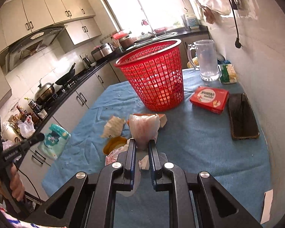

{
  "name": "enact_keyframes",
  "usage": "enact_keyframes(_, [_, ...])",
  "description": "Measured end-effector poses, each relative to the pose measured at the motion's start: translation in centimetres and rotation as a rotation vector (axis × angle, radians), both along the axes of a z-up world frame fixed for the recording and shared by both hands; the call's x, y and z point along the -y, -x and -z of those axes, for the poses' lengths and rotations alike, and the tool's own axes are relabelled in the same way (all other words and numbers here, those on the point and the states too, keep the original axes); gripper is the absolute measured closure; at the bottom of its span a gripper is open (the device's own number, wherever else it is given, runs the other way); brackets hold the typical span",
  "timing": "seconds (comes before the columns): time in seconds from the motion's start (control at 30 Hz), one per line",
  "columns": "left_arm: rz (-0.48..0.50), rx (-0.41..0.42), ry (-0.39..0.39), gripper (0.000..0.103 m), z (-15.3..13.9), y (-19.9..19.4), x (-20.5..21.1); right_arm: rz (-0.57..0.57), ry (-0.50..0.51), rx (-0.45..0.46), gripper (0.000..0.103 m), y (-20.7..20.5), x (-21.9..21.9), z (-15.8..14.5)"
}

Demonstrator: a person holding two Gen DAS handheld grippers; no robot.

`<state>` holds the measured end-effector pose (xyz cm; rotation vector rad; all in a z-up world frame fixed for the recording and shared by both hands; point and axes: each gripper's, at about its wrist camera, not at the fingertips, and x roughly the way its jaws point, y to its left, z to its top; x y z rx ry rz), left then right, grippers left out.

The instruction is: Collect trash

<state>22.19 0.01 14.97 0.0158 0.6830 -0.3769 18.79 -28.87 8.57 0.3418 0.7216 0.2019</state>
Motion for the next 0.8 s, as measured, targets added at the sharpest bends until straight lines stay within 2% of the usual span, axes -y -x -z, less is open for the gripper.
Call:
enact_keyframes(0.2, [0.059,0.085,-0.016,0.103,-4.1,-1.3,3.0,-0.008,0.008,0.032,0.089,-1.2,0.2,-1.7])
enact_keyframes(0.27, [0.064,0.101,-0.030,0.103,-4.5,-2.0,3.8,-0.009,0.011,0.041,0.089,-1.6,0.4,-2.2])
enact_keyframes(0.33, [0.078,0.084,-0.023,0.103,-4.1,-2.7,4.0,-0.012,0.008,0.043,0.089,-2.2,0.5,-2.3])
enact_keyframes(0.37, [0.084,0.064,-0.018,0.097,-3.4,-3.2,3.8,-0.013,0.003,0.041,0.089,-2.3,0.6,-2.2])
enact_keyframes(0.4, [0.083,0.048,-0.021,0.074,-2.8,-3.4,3.6,-0.016,-0.003,0.038,0.089,-2.4,0.6,-1.9])
enact_keyframes(0.43, [0.079,0.029,-0.018,0.057,-1.6,-3.7,3.1,-0.019,-0.005,0.032,0.089,-2.5,0.6,-1.5])
enact_keyframes(0.47, [0.070,0.022,-0.007,0.028,-0.4,-3.9,2.3,-0.022,-0.009,0.024,0.089,-2.5,0.6,-1.2])
enact_keyframes(0.5, [0.054,0.021,-0.005,0.023,0.5,-4.0,1.6,-0.027,-0.015,0.015,0.089,-2.6,0.7,-0.7])
enact_keyframes(0.67, [-0.114,-0.068,-0.083,0.022,6.0,-5.0,-3.9,-0.041,-0.052,-0.039,0.089,-2.8,1.3,1.5])
enact_keyframes(0.73, [-0.208,-0.154,-0.049,0.022,8.4,-5.5,-7.0,-0.039,-0.070,-0.053,0.089,-2.8,1.6,2.3])
enact_keyframes(0.8, [-0.242,-0.245,0.016,0.022,10.6,-5.9,-9.0,-0.037,-0.078,-0.059,0.089,-3.0,1.7,2.8])
